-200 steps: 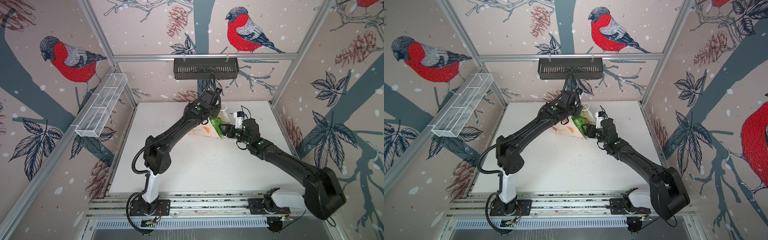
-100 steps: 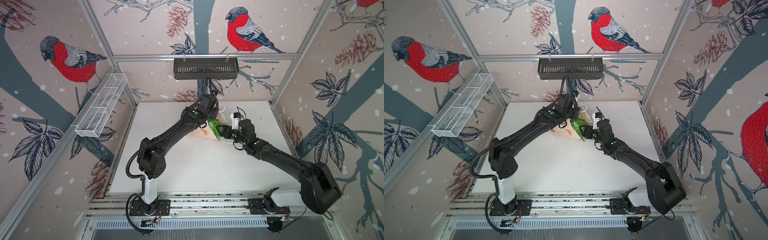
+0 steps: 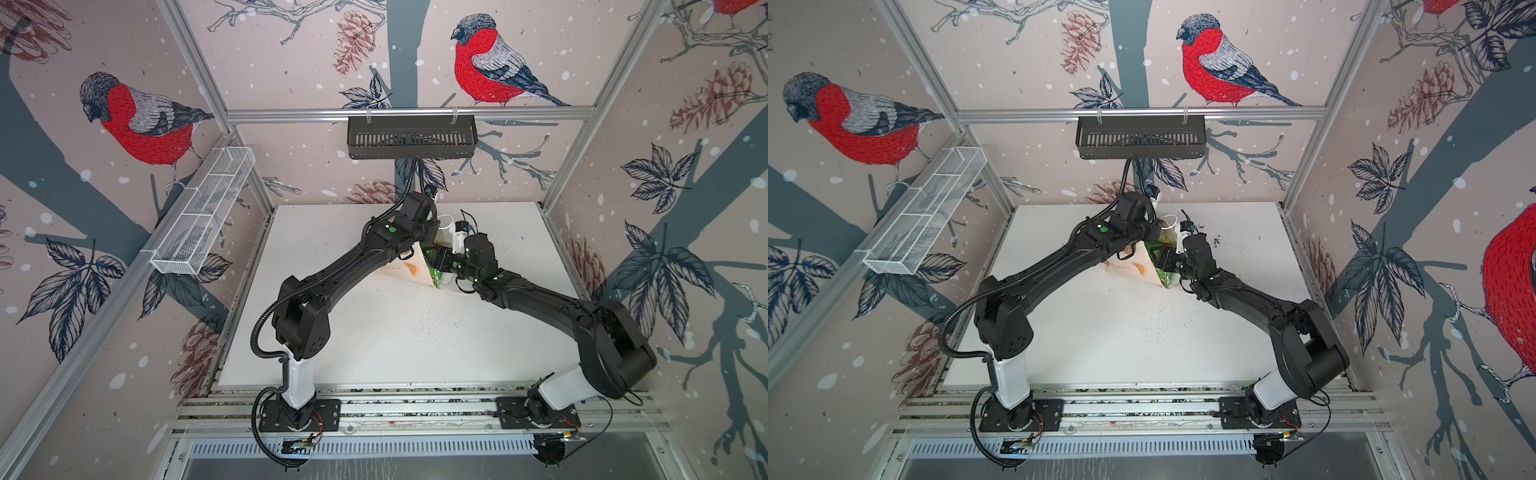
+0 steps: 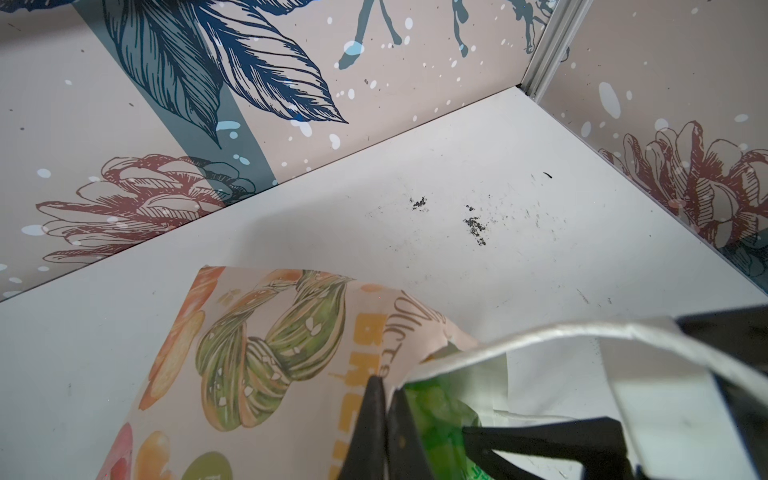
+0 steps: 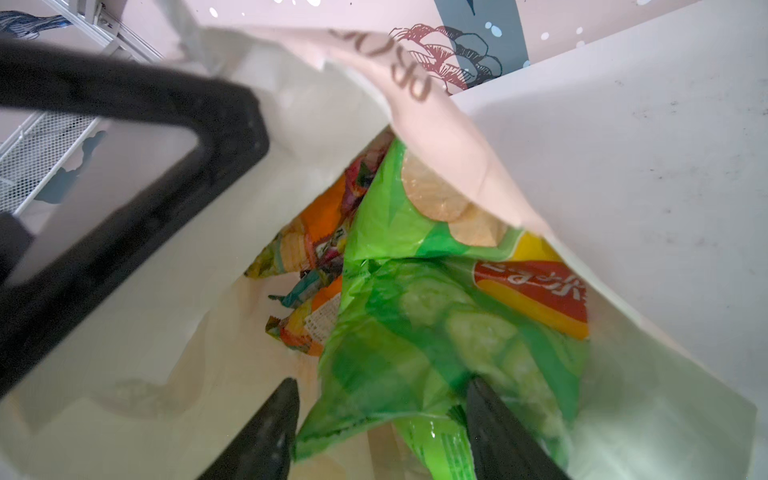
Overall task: Take the snacks out of the paper bag
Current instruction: 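Lower the right gripper into the bag and grasp the green chip bag, then lift the green chip bag out and place it on the table farther away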
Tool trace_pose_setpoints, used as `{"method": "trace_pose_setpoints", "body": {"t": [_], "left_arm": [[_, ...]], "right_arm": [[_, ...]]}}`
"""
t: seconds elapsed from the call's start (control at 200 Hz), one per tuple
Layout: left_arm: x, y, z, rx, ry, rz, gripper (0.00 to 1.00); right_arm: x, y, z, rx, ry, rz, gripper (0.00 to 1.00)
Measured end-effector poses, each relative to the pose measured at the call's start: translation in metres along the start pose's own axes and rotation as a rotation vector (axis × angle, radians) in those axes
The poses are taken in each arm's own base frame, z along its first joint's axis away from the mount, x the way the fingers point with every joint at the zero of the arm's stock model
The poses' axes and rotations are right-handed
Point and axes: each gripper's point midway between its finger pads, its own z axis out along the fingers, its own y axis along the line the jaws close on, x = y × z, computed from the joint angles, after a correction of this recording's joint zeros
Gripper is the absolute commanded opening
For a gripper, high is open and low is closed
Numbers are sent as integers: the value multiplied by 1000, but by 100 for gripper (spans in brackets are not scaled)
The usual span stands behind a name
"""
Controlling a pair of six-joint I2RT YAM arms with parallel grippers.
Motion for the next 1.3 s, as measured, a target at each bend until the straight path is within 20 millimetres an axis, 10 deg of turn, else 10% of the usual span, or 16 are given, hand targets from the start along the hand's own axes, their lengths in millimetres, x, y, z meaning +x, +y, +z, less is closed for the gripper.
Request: {"method": "trace_pose_setpoints", "body": {"t": [0.625, 1.301], "left_arm": [[3, -3, -4, 13, 17, -5, 0], [-6, 8, -1, -53, 2, -23, 0]], "right_arm": [[10, -14, 16, 143, 15, -67, 3], [-17, 7, -40, 140, -90, -79, 0]]}}
